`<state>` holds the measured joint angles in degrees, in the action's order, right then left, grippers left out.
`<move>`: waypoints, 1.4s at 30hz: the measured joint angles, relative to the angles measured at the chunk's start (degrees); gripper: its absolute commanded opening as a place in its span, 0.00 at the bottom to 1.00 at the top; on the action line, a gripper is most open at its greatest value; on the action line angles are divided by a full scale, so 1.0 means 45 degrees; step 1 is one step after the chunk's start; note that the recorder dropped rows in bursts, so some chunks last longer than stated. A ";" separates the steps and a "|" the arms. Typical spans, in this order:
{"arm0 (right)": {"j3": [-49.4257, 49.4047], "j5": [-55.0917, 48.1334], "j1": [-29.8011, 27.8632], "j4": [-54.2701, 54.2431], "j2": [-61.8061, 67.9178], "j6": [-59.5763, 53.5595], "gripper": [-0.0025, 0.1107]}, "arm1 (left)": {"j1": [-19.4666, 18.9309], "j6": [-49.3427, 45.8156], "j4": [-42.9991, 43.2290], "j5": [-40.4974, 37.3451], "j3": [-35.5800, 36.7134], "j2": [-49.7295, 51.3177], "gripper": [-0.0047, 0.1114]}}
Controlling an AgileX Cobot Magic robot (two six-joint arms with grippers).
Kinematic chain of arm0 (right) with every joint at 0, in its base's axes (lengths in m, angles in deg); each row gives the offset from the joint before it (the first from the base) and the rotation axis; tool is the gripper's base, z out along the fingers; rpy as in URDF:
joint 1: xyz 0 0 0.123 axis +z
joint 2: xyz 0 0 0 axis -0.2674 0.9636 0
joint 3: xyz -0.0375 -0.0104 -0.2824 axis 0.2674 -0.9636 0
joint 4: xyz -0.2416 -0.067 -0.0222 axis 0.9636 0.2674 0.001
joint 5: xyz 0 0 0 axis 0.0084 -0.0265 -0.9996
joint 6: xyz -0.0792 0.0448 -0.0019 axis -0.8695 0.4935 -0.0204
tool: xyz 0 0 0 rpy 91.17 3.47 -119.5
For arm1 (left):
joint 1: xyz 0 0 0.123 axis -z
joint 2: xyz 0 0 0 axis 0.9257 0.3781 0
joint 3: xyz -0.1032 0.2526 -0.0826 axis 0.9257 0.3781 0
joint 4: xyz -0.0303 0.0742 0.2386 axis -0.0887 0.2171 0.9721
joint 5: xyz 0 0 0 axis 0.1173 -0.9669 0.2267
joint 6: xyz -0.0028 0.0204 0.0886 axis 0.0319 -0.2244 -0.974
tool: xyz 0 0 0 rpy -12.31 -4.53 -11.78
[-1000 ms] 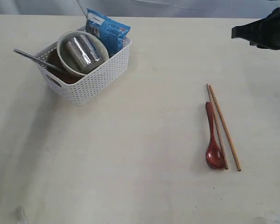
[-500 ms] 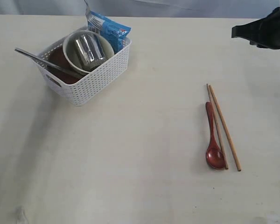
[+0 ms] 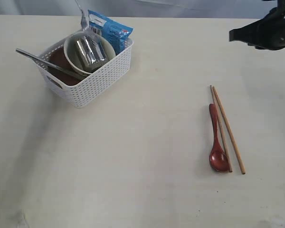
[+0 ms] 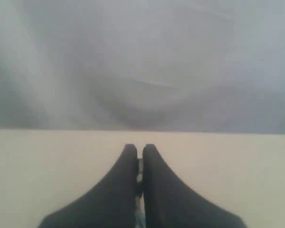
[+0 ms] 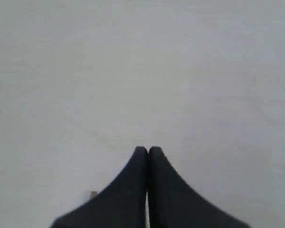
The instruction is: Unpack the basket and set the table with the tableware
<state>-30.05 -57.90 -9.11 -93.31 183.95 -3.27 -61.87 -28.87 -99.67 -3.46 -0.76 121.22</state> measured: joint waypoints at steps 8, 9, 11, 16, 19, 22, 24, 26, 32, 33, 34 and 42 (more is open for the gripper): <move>0.0000 -0.0373 0.3079 0.0000 0.0000 -0.0700 0.02 | 0.0000 -0.0431 -0.0041 -0.0060 0.2999 -0.2846 0.04; 0.0000 -0.0403 0.3372 0.0000 0.0000 -0.0727 0.02 | 0.0000 -0.0526 -0.0041 -0.0157 0.3213 -0.3128 0.04; 0.0000 -0.0515 0.3980 0.0000 -0.0164 -0.0780 0.02 | 0.0049 -0.0748 -0.0020 -0.0288 0.3659 -0.3788 0.04; 0.0000 -0.0571 0.5142 -0.0646 -0.0953 -0.0811 0.23 | 0.0458 -0.0854 0.0008 -0.1112 0.3998 -0.4972 0.04; 0.0000 -0.0536 0.6017 -0.0993 -0.1587 -0.0878 0.50 | 0.1011 -0.0854 -0.0015 -0.1364 0.3998 -0.5285 0.04; 0.0000 -0.0279 0.7022 -0.1097 -0.2006 -0.0933 0.60 | 0.1669 -0.0854 -0.0041 -0.1583 0.3998 -0.5343 0.04; 0.0000 0.0152 0.7730 -0.1097 -0.2139 -0.0933 0.56 | 0.2092 -0.0854 -0.0070 -0.1879 0.3998 -0.5343 0.04; 0.0000 0.0772 0.8346 -0.1097 -0.2158 -0.0933 0.52 | 0.2462 -0.0854 -0.0150 -0.2097 0.3998 -0.5343 0.04; 0.0000 0.2208 0.9134 -0.1127 -0.2158 -0.0933 0.52 | 0.2964 -0.0866 -0.0313 -0.2678 0.3998 -0.5343 0.04; 0.0000 0.2385 0.9160 -0.1125 -0.2158 -0.0933 0.52 | 0.2989 -0.0866 -0.0313 -0.2733 0.3998 -0.5343 0.04; 0.0000 0.2514 0.9160 -0.1125 -0.2158 -0.0933 0.52 | 0.2989 -0.0886 -0.0364 -0.2764 0.3998 -0.5343 0.04; 0.0000 0.3256 0.9209 -0.1294 -0.1904 -0.0683 0.52 | 0.3016 -0.2951 -0.2634 -0.2917 0.3998 -0.5343 0.04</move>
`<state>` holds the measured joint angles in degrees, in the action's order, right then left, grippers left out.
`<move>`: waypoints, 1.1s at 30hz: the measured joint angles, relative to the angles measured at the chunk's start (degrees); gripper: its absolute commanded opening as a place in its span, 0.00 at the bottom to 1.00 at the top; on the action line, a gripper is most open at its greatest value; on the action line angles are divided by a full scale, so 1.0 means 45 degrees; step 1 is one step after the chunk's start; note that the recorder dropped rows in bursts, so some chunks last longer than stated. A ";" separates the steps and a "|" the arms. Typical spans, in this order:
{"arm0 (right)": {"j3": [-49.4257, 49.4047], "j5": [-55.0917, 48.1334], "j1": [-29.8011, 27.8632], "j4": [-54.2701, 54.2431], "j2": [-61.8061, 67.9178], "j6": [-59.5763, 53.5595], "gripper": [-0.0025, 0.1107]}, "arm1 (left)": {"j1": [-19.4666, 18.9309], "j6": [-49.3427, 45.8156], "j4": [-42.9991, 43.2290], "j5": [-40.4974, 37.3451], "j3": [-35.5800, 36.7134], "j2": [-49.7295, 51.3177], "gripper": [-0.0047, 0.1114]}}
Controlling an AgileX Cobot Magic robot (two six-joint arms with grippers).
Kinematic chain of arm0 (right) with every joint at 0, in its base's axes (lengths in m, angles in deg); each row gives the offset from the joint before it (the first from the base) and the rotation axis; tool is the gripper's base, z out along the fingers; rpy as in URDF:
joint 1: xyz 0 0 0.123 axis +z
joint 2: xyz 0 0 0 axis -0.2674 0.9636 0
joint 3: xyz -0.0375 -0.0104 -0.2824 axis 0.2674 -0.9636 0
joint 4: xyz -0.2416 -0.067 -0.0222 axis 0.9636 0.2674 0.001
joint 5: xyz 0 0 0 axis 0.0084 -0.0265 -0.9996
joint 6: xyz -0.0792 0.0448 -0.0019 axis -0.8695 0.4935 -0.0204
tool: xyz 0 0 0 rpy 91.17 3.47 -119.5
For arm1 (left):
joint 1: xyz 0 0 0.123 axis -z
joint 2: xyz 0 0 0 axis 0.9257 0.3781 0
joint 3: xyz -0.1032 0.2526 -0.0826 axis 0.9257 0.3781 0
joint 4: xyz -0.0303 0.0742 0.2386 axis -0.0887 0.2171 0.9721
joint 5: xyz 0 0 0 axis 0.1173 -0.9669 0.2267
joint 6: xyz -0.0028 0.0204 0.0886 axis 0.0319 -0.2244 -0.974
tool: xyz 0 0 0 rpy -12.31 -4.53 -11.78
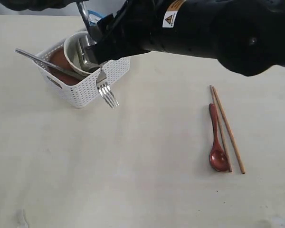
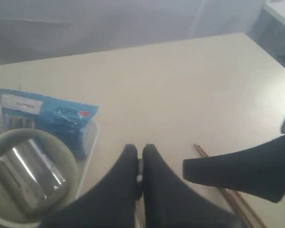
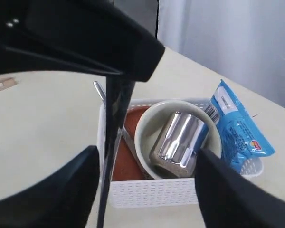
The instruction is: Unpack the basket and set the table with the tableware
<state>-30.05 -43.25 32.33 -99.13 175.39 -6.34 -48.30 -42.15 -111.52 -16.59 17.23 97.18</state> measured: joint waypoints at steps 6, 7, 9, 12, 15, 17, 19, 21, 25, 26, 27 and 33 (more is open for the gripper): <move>-0.0024 0.0479 0.0137 -0.0093 0.0655 0.0261 0.52 | 0.0000 -0.2216 -0.2225 -0.0167 0.0000 0.0000 0.04; -0.0024 0.0549 0.0158 -0.0093 0.0690 0.0289 0.51 | 0.0000 -0.2327 -0.2345 -0.0186 0.0000 0.0000 0.04; -0.0046 0.0678 0.0158 -0.0093 0.0709 0.0321 0.47 | 0.0000 -0.2470 -0.2449 -0.0238 0.0000 0.0000 0.04; -0.0042 0.0807 0.0158 -0.0093 0.0709 0.0430 0.33 | 0.0000 -0.2502 -0.2477 -0.0311 0.0000 0.0000 0.04; -0.0042 0.0831 0.0158 -0.0123 0.0709 0.0486 0.20 | 0.0000 -0.2567 -0.2572 -0.0311 0.0000 0.0000 0.04; -0.0042 0.0831 0.0158 -0.0123 0.0709 0.0514 0.13 | 0.0000 -0.2699 -0.2659 -0.0339 0.0000 -0.0028 0.04; -0.0042 0.0831 0.0166 -0.0123 0.0709 0.0514 0.08 | 0.0000 -0.2865 -0.2713 -0.0388 0.0000 -0.0028 0.04; -0.0042 0.0831 0.0188 -0.0123 0.0716 0.0514 0.02 | 0.0000 -0.2982 -0.2713 -0.0438 0.0000 -0.0056 0.04; -0.0042 0.0803 0.0187 -0.0123 0.0716 0.0514 0.02 | 0.0000 -0.3048 -0.2713 -0.0498 0.0000 -0.0056 0.04; -0.0042 0.0803 0.0187 -0.0123 0.0716 0.0514 0.02 | 0.0000 -0.3048 -0.2713 -0.0498 0.0000 -0.0056 0.04; -0.0042 0.0803 0.0187 -0.0099 0.0716 0.0514 0.02 | 0.0000 -0.3048 -0.2713 -0.0498 0.0000 -0.0056 0.04; -0.0042 0.0803 0.0187 -0.0099 0.0716 0.0544 0.02 | 0.0000 -0.3074 -0.2713 -0.0474 0.0000 -0.0056 0.07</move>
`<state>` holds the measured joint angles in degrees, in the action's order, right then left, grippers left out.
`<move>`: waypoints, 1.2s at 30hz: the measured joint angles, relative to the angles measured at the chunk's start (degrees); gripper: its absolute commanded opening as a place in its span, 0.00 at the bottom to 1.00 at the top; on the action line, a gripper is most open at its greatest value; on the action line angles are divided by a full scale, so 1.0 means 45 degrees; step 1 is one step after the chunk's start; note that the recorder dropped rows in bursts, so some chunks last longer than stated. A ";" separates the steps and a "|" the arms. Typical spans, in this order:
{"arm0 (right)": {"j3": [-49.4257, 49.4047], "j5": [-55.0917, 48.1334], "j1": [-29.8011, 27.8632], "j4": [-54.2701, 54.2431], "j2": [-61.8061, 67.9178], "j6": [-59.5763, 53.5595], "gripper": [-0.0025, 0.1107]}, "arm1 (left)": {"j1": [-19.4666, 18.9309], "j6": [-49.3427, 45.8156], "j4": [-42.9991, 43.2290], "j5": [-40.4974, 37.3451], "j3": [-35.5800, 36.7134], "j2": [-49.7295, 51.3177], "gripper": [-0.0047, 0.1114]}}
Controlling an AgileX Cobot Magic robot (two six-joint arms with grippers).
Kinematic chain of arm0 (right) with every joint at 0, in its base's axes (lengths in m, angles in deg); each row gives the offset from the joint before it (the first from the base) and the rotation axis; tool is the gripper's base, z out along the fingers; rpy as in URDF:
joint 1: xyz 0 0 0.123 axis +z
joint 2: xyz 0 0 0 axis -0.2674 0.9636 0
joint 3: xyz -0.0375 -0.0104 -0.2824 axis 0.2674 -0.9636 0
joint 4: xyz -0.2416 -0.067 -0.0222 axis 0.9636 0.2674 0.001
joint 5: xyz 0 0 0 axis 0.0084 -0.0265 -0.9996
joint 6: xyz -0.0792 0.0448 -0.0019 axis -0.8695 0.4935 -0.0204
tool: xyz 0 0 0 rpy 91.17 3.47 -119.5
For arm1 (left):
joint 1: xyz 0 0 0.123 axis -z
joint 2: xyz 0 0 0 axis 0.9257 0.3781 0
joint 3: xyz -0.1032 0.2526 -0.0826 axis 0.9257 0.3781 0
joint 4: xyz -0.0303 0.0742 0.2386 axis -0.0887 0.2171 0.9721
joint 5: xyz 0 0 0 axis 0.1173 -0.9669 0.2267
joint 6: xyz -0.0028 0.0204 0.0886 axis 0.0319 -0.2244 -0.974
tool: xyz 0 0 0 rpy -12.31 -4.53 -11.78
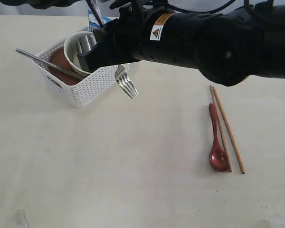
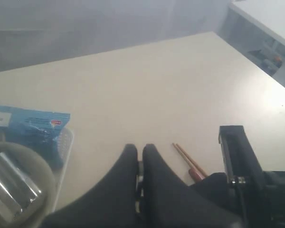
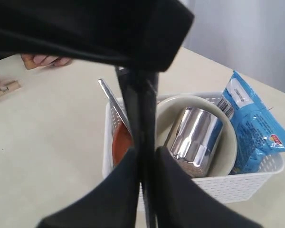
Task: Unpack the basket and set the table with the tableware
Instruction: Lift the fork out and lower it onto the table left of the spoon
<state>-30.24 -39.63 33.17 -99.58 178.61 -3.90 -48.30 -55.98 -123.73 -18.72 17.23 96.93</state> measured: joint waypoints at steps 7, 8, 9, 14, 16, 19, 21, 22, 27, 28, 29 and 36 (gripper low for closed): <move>0.0000 -0.0048 0.0000 0.0000 0.0000 0.0323 0.02 | 0.0000 0.0162 0.0000 0.0275 0.0000 0.0000 0.49; 0.0000 -0.0077 0.0000 -0.0036 0.0000 0.0430 0.02 | 0.0000 0.0162 0.0000 0.0357 0.0000 0.0000 0.55; 0.0000 -0.0187 0.0000 -0.0107 0.0000 0.0534 0.02 | 0.0000 0.0162 0.0000 0.0463 0.0000 0.0000 0.59; 0.0000 -0.1454 -0.0268 -0.1005 0.0000 0.0934 0.02 | -0.0086 0.0162 0.0029 0.1085 0.0000 0.0000 0.62; 0.0000 -0.2378 -0.0571 -0.1521 0.0074 0.1352 0.02 | -0.0305 0.0162 0.0029 0.1212 0.0000 0.0000 0.62; 0.0000 -0.3688 -0.0876 -0.2096 0.0461 0.2327 0.02 | -0.0700 0.0162 0.0029 0.1259 0.0000 0.0000 0.62; 0.0000 -0.4590 -0.0880 -0.2528 0.1094 0.3253 0.02 | -0.1179 0.0162 0.0029 0.0901 0.0000 0.0000 0.62; 0.0000 -0.4788 -0.0744 -0.2700 0.1321 0.3427 0.02 | -0.1356 0.0162 0.0029 0.0763 0.0000 0.0000 0.62; 0.0750 -0.5462 0.0164 -0.4794 0.3905 0.3875 0.02 | -0.2107 0.0162 0.0662 -0.0380 0.0000 0.0000 0.62; 0.1198 -0.5861 0.0255 -0.5109 0.4505 0.3940 0.02 | -0.2107 0.0162 0.0720 -0.0550 0.0000 0.0000 0.62; 0.1444 -0.6121 0.0255 -0.5265 0.4820 0.3940 0.02 | -0.2107 0.0137 0.0720 -0.0619 0.0000 0.0000 0.62; 0.2205 -0.7004 0.0283 -0.4974 0.5970 0.5523 0.02 | -0.2107 -0.0038 0.1034 -0.0794 0.0456 0.0000 0.62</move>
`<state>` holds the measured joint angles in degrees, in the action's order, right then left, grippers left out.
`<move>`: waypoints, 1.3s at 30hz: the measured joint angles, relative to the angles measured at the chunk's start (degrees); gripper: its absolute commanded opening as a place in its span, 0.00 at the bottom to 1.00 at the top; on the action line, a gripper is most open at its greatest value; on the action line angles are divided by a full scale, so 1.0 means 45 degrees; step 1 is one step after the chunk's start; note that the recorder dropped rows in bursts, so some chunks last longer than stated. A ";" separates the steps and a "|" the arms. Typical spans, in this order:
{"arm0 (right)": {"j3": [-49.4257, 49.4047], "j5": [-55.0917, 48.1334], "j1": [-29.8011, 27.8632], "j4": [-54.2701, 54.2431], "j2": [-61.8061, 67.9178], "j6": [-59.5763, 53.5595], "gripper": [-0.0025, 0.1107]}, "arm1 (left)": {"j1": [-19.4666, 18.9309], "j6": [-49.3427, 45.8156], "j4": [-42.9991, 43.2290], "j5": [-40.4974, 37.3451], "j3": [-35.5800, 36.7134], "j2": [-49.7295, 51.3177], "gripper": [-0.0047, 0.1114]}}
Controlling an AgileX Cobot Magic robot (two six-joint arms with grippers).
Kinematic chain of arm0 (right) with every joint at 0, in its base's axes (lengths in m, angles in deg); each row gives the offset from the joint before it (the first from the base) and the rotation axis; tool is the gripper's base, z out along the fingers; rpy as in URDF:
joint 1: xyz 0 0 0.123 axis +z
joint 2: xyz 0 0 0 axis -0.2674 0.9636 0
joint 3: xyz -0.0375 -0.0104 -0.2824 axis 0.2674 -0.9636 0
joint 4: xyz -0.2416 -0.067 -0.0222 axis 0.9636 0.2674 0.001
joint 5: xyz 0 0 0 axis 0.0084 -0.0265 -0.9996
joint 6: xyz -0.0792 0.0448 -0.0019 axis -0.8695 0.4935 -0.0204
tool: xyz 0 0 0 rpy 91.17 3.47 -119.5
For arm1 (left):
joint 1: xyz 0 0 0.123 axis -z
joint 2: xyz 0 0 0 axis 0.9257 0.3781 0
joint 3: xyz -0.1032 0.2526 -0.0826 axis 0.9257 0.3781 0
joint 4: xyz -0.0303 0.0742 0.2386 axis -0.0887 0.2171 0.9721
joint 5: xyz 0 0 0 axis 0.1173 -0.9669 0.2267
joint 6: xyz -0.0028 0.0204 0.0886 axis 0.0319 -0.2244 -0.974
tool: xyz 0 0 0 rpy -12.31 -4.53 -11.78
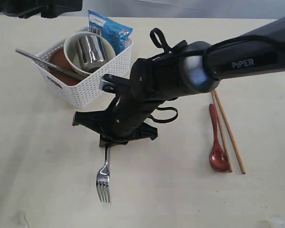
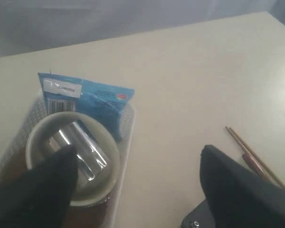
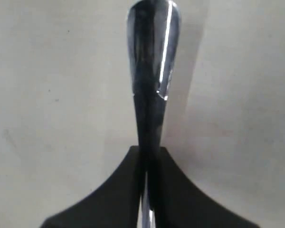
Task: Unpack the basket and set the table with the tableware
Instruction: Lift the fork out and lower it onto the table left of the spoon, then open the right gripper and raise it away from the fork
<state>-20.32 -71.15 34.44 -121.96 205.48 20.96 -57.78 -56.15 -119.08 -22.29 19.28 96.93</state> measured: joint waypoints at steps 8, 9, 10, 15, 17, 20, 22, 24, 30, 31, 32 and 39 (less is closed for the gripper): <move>0.0156 -0.0306 -0.0515 0.1369 0.0000 0.0840 0.02 | 0.0000 -0.0025 0.0000 0.0000 0.0000 0.0000 0.62; 0.0156 -0.0344 -0.0613 0.1369 0.0000 0.0840 0.02 | 0.0000 -0.0025 0.0000 0.0000 0.0000 0.0000 0.62; 0.0156 -0.0358 -0.0667 0.1369 0.0000 0.0840 0.02 | 0.0000 -0.0025 0.0000 0.0000 0.0000 0.0000 0.62; 0.0156 -0.0358 -0.0731 0.1442 0.0000 0.0673 0.02 | 0.0000 -0.0050 0.0000 0.0000 0.0000 0.0000 0.62; 0.0156 -0.0358 -0.0748 0.1530 0.0000 0.0658 0.02 | 0.0000 -0.0076 0.0000 0.0000 0.0000 0.0000 0.62; 0.0156 -0.0358 -0.0759 0.1776 0.0000 0.0658 0.14 | 0.0000 -0.0076 0.0000 0.0000 0.0000 0.0000 0.62; 0.0160 -0.0358 -0.0759 0.1871 0.0000 0.0658 0.26 | 0.0000 -0.0099 0.0000 0.0022 0.0000 0.0000 0.62; 0.0182 -0.0331 -0.0759 0.1897 0.0000 0.0658 0.40 | 0.0000 -0.0098 0.0000 0.0022 0.0000 0.0000 0.62; 0.0235 -0.0212 -0.0759 0.1983 -0.0072 0.0658 0.43 | 0.0000 -0.0098 0.0000 0.0048 0.0000 0.0000 0.62; 0.0235 -0.0212 -0.0759 0.1983 -0.0072 0.0658 0.43 | 0.0000 -0.0098 0.0000 0.0048 0.0000 0.0000 0.62; 0.0235 -0.0174 -0.0759 0.2008 -0.0078 0.0658 0.43 | 0.0000 -0.0098 0.0000 0.0048 0.0000 0.0000 0.62; 0.0127 -0.0145 -0.1375 0.2773 -0.0803 0.0564 0.43 | 0.0000 -0.0330 0.0000 -0.0025 0.0000 0.0000 0.62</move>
<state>-19.75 -71.80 28.25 -109.49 201.86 23.50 -57.78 -57.64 -119.08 -22.40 19.28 96.93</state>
